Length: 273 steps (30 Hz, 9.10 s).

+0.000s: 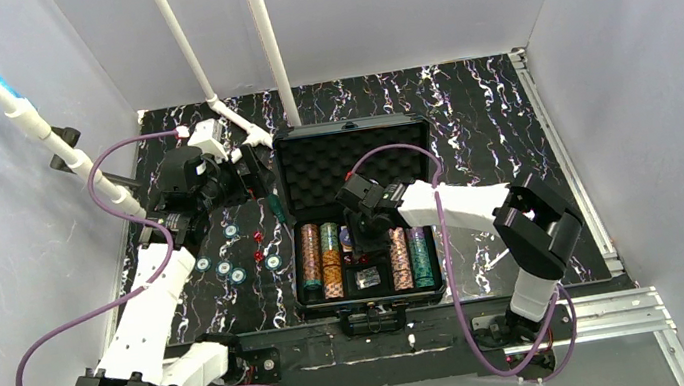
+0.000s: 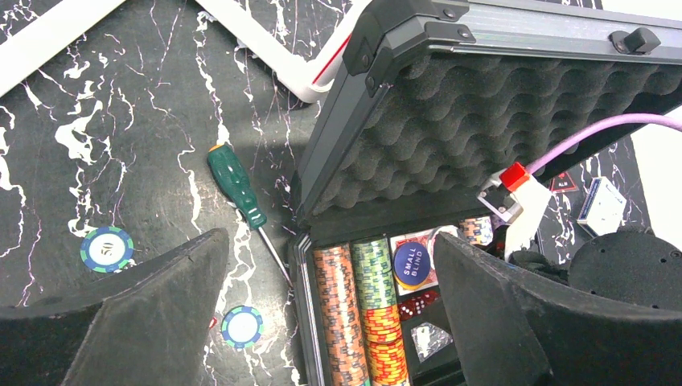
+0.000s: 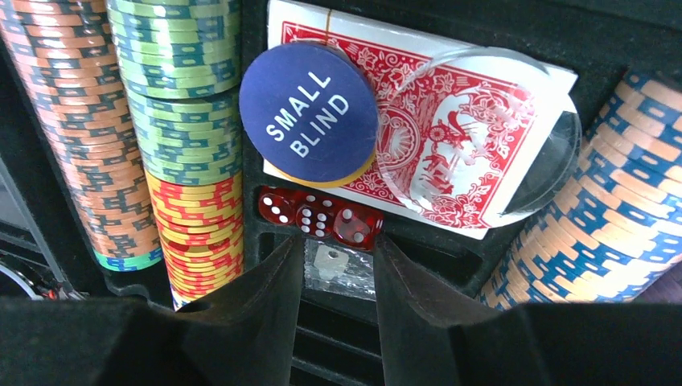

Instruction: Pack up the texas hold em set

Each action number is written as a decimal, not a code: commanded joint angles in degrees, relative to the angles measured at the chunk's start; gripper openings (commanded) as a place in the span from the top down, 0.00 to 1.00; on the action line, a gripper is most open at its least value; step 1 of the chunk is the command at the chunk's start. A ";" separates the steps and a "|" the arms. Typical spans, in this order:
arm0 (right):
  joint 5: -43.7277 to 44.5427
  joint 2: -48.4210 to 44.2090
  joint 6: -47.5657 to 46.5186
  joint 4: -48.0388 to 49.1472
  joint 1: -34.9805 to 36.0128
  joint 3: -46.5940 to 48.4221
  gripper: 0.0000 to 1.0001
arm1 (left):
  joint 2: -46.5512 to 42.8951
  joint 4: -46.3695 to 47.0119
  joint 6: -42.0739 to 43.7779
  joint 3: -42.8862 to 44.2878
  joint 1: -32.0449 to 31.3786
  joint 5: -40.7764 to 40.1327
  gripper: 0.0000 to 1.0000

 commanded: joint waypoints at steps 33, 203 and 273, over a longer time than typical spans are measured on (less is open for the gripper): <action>2.53 1.92 -4.93 2.71 -3.89 -0.37 0.98 | 0.93 0.04 0.61 0.00 -0.72 0.03 0.01; 39.04 -1.72 19.64 7.12 16.39 -9.71 0.99 | 1.25 0.37 0.35 -0.33 -1.99 0.03 0.01; 30.80 -48.77 -8.97 5.29 16.52 -23.82 0.52 | 25.84 -13.70 -30.13 -9.91 3.31 -18.21 0.60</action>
